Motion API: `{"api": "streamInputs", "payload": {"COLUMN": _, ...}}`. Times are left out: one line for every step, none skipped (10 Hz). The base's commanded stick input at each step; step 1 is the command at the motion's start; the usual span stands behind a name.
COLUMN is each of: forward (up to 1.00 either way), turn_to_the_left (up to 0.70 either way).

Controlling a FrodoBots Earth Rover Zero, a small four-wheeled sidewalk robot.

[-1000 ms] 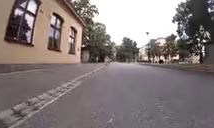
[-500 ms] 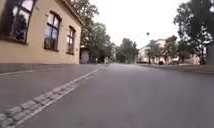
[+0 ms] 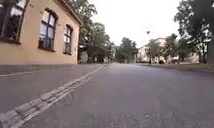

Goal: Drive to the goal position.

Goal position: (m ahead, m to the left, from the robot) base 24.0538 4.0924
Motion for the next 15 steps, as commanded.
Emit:
{"api": "streamInputs", "payload": {"forward": 0.7, "turn_to_the_left": 0.04}}
{"api": "streamInputs", "payload": {"forward": 0.7, "turn_to_the_left": 0.04}}
{"api": "streamInputs", "payload": {"forward": 0.7, "turn_to_the_left": 0.04}}
{"api": "streamInputs", "payload": {"forward": 0.7, "turn_to_the_left": 0.04}}
{"api": "streamInputs", "payload": {"forward": 0.7, "turn_to_the_left": 0.04}}
{"api": "streamInputs", "payload": {"forward": 0.7, "turn_to_the_left": 0.04}}
{"api": "streamInputs", "payload": {"forward": 0.7, "turn_to_the_left": 0.04}}
{"api": "streamInputs", "payload": {"forward": 0.7, "turn_to_the_left": 0.04}}
{"api": "streamInputs", "payload": {"forward": 0.7, "turn_to_the_left": 0.04}}
{"api": "streamInputs", "payload": {"forward": 0.7, "turn_to_the_left": 0.04}}
{"api": "streamInputs", "payload": {"forward": 0.7, "turn_to_the_left": 0.04}}
{"api": "streamInputs", "payload": {"forward": 0.7, "turn_to_the_left": 0.04}}
{"api": "streamInputs", "payload": {"forward": 0.7, "turn_to_the_left": 0.04}}
{"api": "streamInputs", "payload": {"forward": 0.7, "turn_to_the_left": 0.04}}
{"api": "streamInputs", "payload": {"forward": 0.7, "turn_to_the_left": 0.04}}
